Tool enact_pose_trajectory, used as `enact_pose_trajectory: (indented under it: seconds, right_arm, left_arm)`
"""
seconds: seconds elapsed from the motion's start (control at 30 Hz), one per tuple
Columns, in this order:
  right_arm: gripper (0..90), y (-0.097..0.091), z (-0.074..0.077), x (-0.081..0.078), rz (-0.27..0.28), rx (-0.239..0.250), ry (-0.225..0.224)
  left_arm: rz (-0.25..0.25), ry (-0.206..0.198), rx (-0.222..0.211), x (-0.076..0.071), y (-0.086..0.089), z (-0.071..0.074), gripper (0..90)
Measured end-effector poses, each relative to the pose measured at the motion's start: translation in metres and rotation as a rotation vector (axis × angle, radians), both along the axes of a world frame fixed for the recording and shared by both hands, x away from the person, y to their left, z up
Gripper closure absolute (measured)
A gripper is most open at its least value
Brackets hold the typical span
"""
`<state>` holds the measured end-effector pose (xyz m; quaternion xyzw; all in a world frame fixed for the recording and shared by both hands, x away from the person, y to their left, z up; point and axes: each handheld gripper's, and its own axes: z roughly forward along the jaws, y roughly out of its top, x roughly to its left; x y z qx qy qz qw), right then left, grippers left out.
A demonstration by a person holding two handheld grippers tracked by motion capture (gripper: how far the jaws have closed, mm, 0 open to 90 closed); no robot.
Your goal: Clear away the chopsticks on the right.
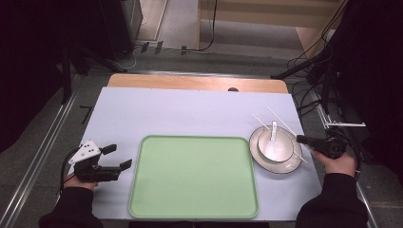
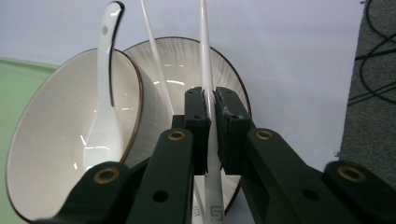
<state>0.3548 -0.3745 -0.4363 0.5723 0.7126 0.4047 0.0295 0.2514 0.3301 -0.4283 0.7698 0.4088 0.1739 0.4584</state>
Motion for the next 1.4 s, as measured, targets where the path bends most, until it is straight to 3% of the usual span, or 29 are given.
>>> enact_pose_trajectory:
  seconds: [0.8, 1.17, 1.4]
  right_arm:
    - [85.1, 0.010, 0.036, -0.017, -0.018, 0.034, -0.059]
    - [85.1, 0.030, 0.050, -0.023, 0.039, 0.053, -0.085]
    - [85.1, 0.046, 0.053, -0.027, 0.080, 0.059, -0.079]
  left_arm:
    - [0.000, -0.003, -0.005, 0.000, 0.000, 0.000, 14.3]
    - [0.006, 0.001, -0.002, 0.000, 0.001, 0.000, 14.3]
    - [0.009, 0.002, 0.001, 0.000, 0.001, 0.000, 14.3]
